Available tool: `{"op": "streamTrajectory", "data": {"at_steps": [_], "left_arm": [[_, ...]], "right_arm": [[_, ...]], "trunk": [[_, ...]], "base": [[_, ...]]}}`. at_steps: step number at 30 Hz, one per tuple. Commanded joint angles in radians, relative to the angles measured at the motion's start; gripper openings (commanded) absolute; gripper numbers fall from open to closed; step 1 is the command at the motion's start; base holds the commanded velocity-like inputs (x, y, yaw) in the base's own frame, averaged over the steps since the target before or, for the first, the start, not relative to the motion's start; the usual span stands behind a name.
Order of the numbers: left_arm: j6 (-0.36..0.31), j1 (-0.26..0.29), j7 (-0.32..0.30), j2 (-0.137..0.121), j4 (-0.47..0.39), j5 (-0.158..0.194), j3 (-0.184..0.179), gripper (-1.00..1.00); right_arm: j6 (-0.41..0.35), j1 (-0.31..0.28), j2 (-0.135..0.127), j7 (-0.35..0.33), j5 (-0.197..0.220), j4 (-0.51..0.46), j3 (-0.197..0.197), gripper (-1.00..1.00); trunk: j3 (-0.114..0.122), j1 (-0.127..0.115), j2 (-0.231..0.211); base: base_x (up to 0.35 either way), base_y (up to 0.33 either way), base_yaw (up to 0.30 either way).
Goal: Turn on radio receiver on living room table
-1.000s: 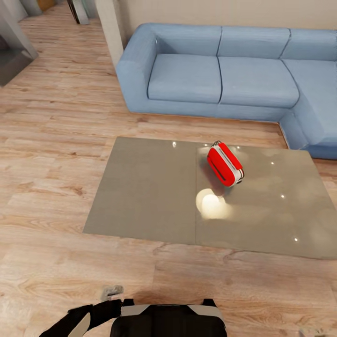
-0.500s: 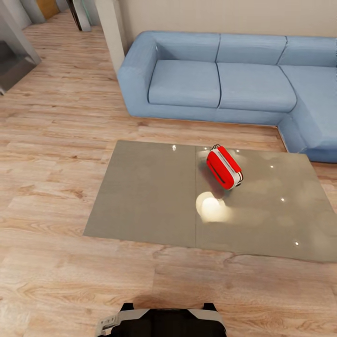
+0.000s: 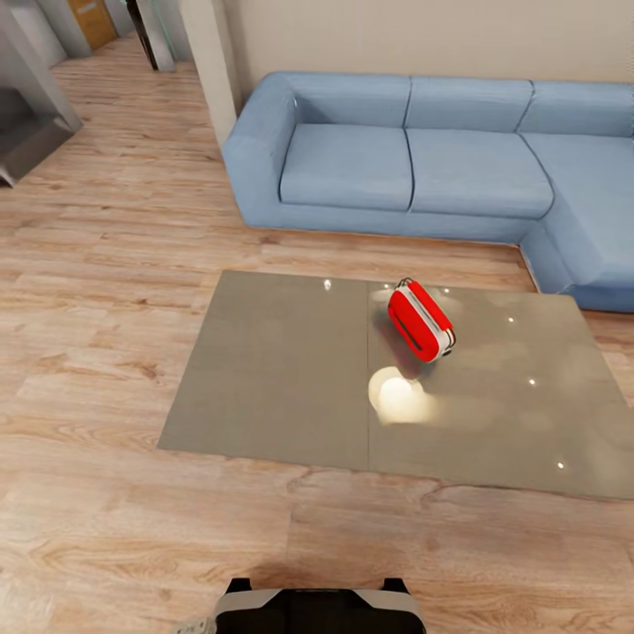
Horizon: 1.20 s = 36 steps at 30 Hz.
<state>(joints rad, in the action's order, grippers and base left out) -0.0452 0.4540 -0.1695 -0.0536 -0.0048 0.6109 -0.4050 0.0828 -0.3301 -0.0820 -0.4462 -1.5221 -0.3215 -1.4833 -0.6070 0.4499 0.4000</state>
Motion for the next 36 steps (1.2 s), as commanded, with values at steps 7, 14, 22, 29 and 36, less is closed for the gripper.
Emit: {"op": "streamTrajectory", "data": {"at_steps": [7, 14, 22, 29, 36], "left_arm": [[0.023, -0.019, 0.015, -0.001, 0.000, 0.002, 0.000, -1.00], [0.031, -0.024, 0.019, -0.007, 0.000, 0.003, 0.001, -1.00], [0.032, -0.024, 0.019, -0.006, -0.003, 0.002, 0.000, -1.00], [0.033, -0.024, 0.019, -0.007, -0.002, 0.003, 0.001, -1.00], [0.033, -0.024, 0.019, -0.006, -0.002, 0.003, 0.001, -1.00]], "right_arm": [[0.001, 0.018, -0.004, 0.170, -0.009, 0.121, 0.001, 1.00], [0.002, 0.022, -0.004, 0.188, -0.015, 0.131, 0.001, 1.00], [0.002, 0.022, -0.004, 0.189, -0.014, 0.131, 0.001, 1.00], [0.002, 0.022, -0.006, 0.190, -0.013, 0.131, 0.001, 1.00], [0.000, 0.022, -0.005, 0.190, -0.013, 0.131, 0.001, 1.00]], "trunk": [[0.011, 0.000, 0.000], [0.023, 0.000, 0.000], [0.035, 0.000, 0.000], [0.047, 0.000, 0.000], [0.051, 0.000, 0.000]], "base": [[0.000, 0.000, -0.052], [0.000, 0.000, -0.068], [0.000, 0.000, -0.005], [0.000, 0.000, 0.000], [0.000, 0.000, 0.000]]}}
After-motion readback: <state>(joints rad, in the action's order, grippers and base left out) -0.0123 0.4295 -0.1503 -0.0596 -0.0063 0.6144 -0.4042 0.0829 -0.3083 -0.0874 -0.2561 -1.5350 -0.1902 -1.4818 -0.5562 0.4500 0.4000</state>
